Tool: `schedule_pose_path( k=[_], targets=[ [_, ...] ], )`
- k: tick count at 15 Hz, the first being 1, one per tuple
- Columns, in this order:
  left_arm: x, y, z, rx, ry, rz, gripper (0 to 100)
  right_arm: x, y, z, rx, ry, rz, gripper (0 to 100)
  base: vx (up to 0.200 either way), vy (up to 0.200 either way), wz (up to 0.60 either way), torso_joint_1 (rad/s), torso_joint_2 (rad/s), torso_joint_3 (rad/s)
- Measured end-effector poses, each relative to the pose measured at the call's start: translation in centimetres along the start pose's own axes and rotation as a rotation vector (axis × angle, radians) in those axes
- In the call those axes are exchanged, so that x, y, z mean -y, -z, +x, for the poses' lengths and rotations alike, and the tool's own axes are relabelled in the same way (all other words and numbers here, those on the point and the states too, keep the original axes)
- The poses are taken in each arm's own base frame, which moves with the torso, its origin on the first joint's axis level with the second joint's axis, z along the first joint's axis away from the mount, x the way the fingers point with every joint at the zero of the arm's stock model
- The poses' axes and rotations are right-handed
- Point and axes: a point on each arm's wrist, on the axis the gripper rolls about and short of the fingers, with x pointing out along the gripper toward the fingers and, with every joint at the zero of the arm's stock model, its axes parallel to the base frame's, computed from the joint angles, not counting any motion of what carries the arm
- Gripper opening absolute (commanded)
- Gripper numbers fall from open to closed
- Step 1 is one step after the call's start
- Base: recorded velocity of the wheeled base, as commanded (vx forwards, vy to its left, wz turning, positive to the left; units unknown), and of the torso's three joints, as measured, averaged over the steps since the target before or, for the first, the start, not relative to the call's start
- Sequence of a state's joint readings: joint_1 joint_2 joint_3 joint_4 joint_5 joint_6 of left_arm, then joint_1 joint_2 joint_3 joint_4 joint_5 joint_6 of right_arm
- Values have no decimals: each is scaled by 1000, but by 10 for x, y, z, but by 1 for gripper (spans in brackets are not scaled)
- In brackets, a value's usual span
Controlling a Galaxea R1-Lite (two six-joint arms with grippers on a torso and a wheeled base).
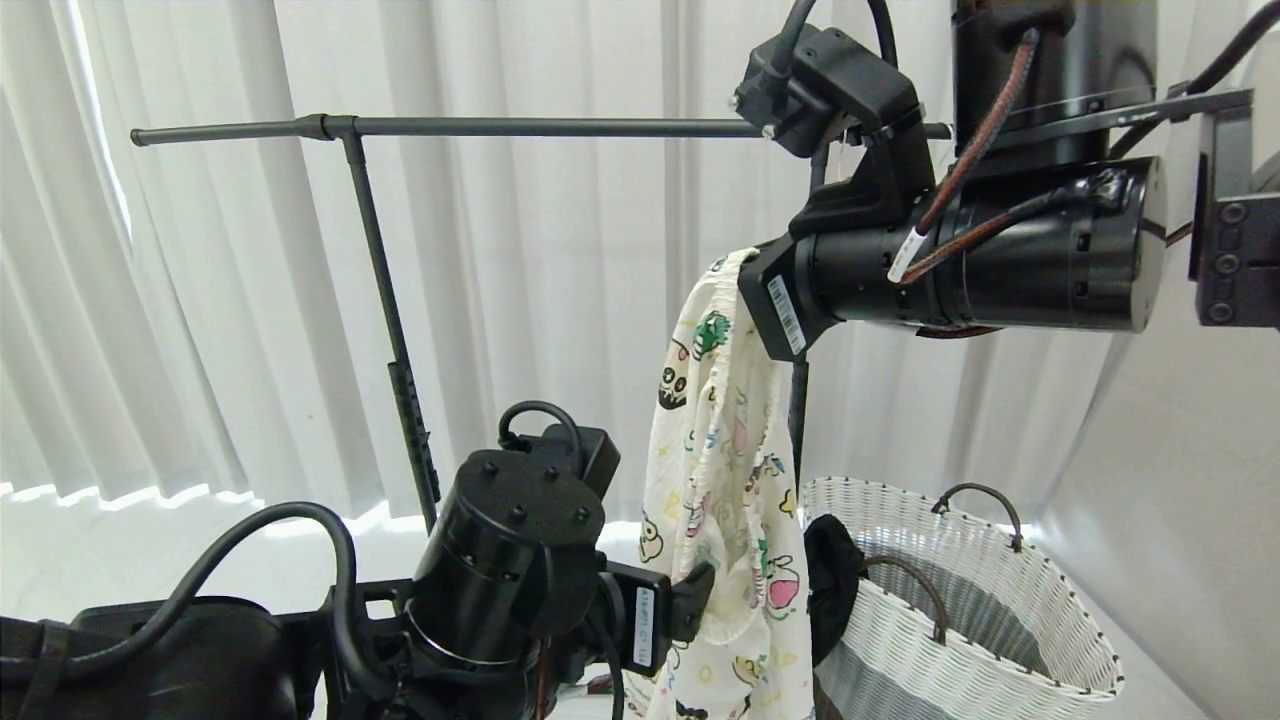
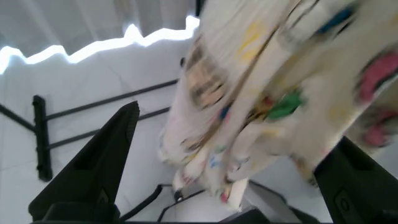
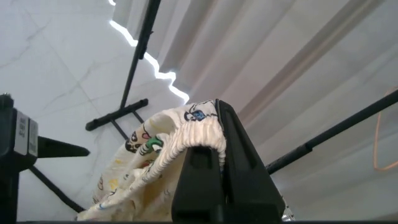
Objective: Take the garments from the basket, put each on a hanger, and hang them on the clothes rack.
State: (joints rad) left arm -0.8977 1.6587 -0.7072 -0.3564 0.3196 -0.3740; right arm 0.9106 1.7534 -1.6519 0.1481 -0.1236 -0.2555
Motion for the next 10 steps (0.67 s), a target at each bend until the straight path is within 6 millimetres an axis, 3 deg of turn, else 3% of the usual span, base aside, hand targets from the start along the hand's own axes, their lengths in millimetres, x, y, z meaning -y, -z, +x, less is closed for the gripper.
schedule_pose_path(
  k=[7,8,10],
  targets=[
    [-5,12,-10,-6,-34,13,100,8,-1,-9,-13,88,5,0,0,0,0,0,0,0],
    [-6,13,-14,-4,-30,15,0,10,3,-9,-31,114,5,0,0,0,0,0,0,0],
    [-8,19,-21,-7,-36,26,0,12,11,-12,-67,149,4,0,0,0,0,0,0,0]
  ],
)
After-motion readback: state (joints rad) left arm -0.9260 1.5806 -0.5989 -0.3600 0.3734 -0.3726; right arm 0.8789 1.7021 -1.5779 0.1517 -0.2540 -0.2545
